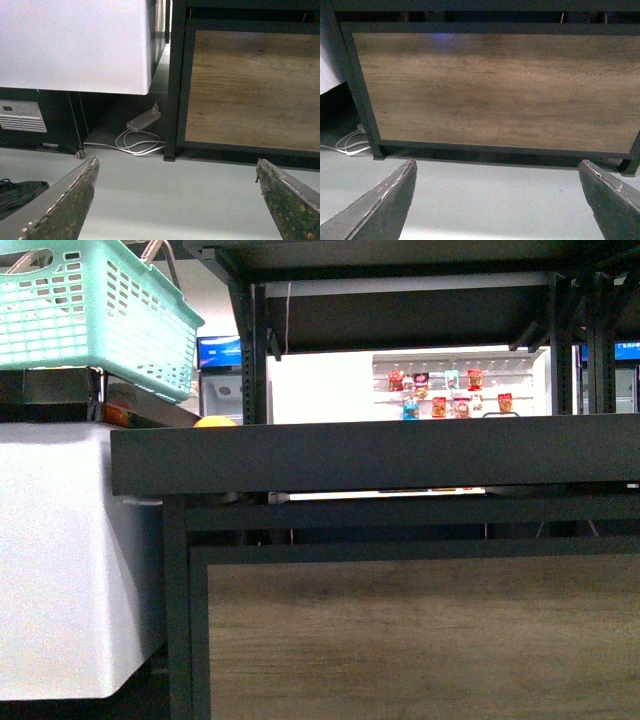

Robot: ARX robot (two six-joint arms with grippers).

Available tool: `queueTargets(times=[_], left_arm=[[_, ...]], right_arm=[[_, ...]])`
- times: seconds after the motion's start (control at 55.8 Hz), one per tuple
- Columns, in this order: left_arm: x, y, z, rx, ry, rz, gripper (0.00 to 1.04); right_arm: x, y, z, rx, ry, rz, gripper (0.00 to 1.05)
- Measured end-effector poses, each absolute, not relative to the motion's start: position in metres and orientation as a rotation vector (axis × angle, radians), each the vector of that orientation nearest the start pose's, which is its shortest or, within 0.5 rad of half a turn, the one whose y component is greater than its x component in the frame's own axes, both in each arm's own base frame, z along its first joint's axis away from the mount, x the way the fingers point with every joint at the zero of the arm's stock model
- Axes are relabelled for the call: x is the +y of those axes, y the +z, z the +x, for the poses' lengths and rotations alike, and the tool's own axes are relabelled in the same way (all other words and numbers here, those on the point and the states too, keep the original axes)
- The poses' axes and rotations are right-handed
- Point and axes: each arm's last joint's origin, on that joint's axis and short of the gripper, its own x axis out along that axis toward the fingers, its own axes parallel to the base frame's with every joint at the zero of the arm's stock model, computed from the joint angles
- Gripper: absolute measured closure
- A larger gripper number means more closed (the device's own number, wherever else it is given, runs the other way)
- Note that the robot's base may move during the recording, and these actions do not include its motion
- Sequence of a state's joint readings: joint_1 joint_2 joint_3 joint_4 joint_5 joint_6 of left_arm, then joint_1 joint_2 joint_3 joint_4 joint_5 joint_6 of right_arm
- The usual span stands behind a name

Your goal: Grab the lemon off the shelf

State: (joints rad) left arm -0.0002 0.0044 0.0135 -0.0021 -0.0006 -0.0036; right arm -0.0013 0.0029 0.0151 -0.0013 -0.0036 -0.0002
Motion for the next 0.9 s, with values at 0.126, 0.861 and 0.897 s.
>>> queueTargets(times=[0.126, 0.861, 0.897], left_arm=[[0.0, 0.1676, 0.0971, -0.007, 0.0, -0.004, 0.08], [0.0, 0.1677, 0.097, -0.009, 0.0, -0.004, 0.08], [0.0, 0.1677, 0.097, -0.009, 0.0, -0.003, 0.08]], right_arm=[[-0.0001, 0.1683, 0.0969, -0.011, 0.001, 0.0, 0.07], [-0.0001, 0.1683, 0.0969, -0.011, -0.002, 0.0, 0.07], [-0.0001, 0.1683, 0.0969, -0.01, 0.001, 0.0, 0.07]])
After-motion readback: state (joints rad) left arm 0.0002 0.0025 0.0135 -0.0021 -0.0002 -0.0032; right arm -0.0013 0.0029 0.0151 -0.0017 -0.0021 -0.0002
